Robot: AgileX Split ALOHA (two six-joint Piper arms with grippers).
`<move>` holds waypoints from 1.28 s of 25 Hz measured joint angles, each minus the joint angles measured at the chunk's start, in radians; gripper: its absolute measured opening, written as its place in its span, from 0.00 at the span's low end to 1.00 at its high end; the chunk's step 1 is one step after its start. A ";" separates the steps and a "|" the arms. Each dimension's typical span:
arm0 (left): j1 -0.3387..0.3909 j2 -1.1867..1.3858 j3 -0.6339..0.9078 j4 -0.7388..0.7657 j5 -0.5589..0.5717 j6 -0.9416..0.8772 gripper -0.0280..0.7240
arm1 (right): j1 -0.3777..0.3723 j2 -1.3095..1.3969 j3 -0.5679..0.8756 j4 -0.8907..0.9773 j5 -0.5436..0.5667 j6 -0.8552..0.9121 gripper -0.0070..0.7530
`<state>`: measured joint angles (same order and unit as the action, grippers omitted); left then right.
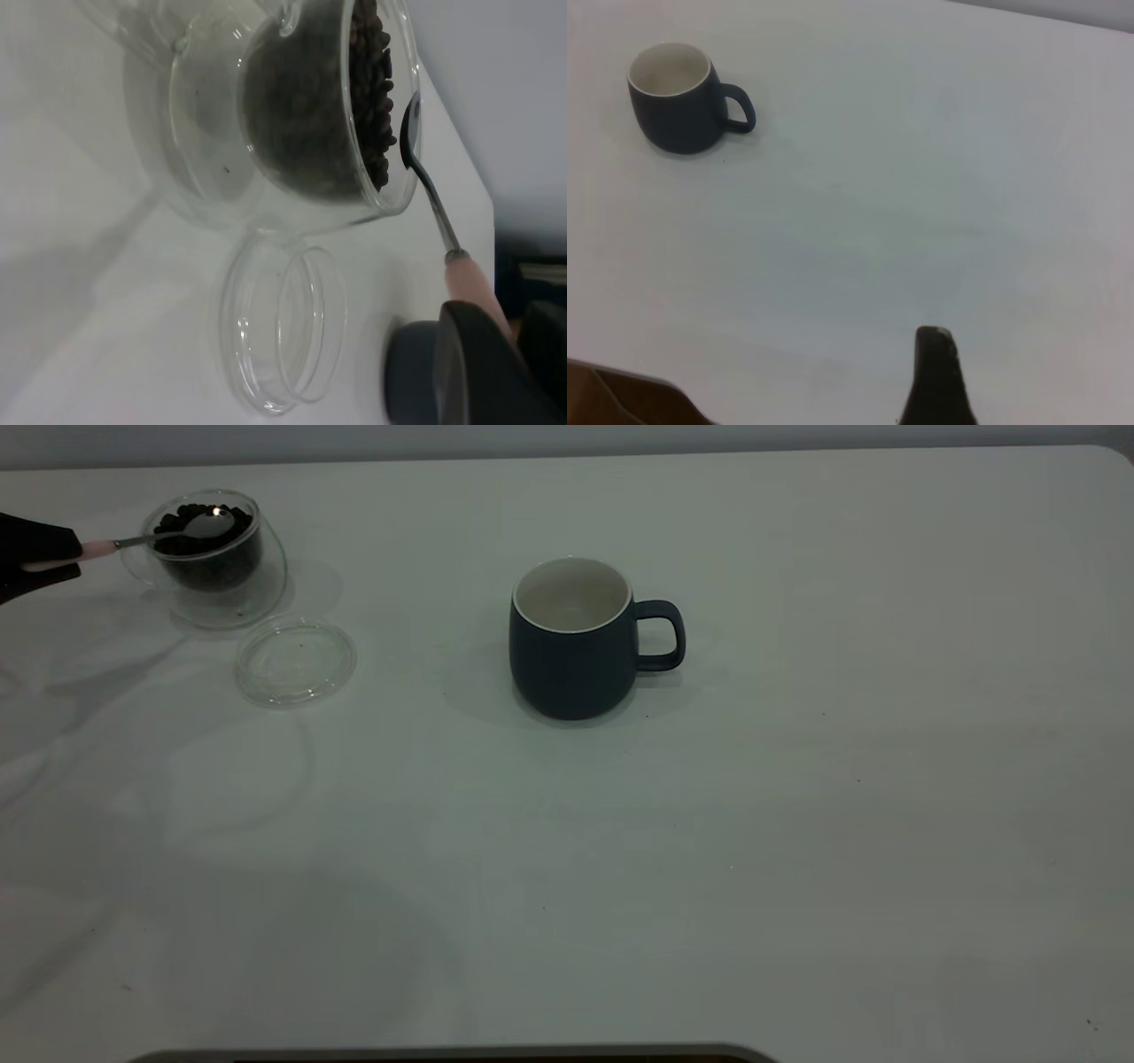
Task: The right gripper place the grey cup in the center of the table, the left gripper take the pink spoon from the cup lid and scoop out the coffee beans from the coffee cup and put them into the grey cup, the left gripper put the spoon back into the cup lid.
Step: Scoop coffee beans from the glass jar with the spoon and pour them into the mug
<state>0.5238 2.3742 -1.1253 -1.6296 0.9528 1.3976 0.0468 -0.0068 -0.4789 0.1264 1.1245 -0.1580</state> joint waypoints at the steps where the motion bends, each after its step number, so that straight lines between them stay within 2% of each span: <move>1: 0.000 0.000 0.000 -0.001 0.000 0.015 0.21 | 0.000 0.000 0.000 0.000 0.000 0.000 0.78; 4: 0.000 -0.004 0.000 -0.015 -0.006 0.073 0.21 | 0.000 0.000 0.000 0.000 0.000 0.000 0.78; 10: 0.000 -0.010 0.000 -0.033 -0.103 0.181 0.21 | 0.000 0.000 0.000 0.000 0.000 0.000 0.78; 15: 0.000 -0.011 0.000 -0.033 -0.111 0.225 0.21 | 0.000 0.000 0.000 0.000 0.000 0.000 0.78; 22: 0.000 -0.011 0.000 -0.028 -0.112 0.206 0.21 | 0.000 0.000 0.000 0.000 0.000 0.000 0.78; 27: 0.000 -0.011 -0.009 0.036 -0.108 0.167 0.21 | 0.000 0.000 0.000 0.000 0.000 0.000 0.78; 32: 0.000 -0.011 -0.082 0.104 -0.111 0.102 0.21 | 0.000 0.000 0.000 0.000 0.000 0.000 0.78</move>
<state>0.5238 2.3634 -1.2074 -1.5256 0.8416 1.4997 0.0468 -0.0068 -0.4789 0.1264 1.1245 -0.1580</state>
